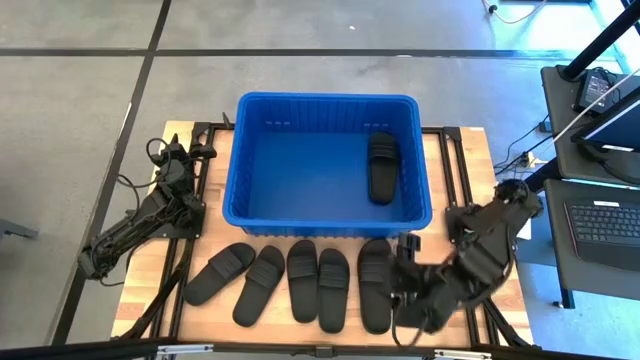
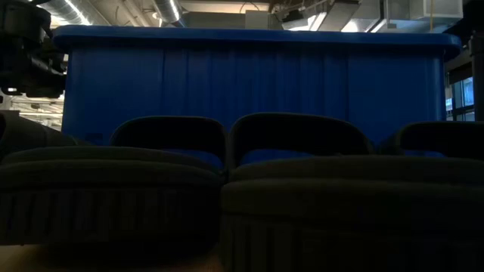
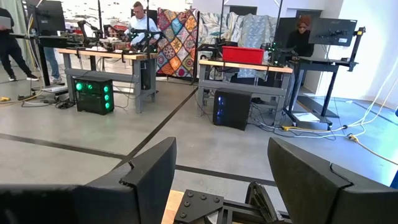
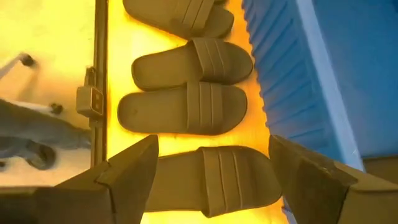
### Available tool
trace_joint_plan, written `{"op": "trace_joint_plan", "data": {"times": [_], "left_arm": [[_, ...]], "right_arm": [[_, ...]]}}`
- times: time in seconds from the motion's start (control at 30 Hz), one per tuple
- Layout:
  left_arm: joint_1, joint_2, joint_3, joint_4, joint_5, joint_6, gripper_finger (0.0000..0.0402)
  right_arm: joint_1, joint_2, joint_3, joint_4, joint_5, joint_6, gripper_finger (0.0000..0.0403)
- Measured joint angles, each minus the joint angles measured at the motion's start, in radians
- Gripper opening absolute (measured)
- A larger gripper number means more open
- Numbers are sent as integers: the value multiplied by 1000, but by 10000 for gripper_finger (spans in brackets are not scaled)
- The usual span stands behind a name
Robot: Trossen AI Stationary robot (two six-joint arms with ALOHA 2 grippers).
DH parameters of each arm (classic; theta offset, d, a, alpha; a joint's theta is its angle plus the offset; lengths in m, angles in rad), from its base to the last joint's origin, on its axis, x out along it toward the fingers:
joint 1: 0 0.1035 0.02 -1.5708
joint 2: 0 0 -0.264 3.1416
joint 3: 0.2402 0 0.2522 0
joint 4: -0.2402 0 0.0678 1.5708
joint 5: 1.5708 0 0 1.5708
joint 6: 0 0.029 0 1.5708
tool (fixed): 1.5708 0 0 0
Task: Pick and place slides into bin
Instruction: Put the black slide into the blue bin
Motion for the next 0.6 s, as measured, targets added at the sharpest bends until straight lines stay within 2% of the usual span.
{"op": "trace_joint_plan", "data": {"times": [0.33, 0.6], "left_arm": [[0, 0, 0, 0, 0, 0, 248], [0, 0, 0, 0, 0, 0, 248]], "right_arm": [[29, 208, -1, -177, 2, 69, 304], [29, 354, -2, -196, 2, 69, 304]]}}
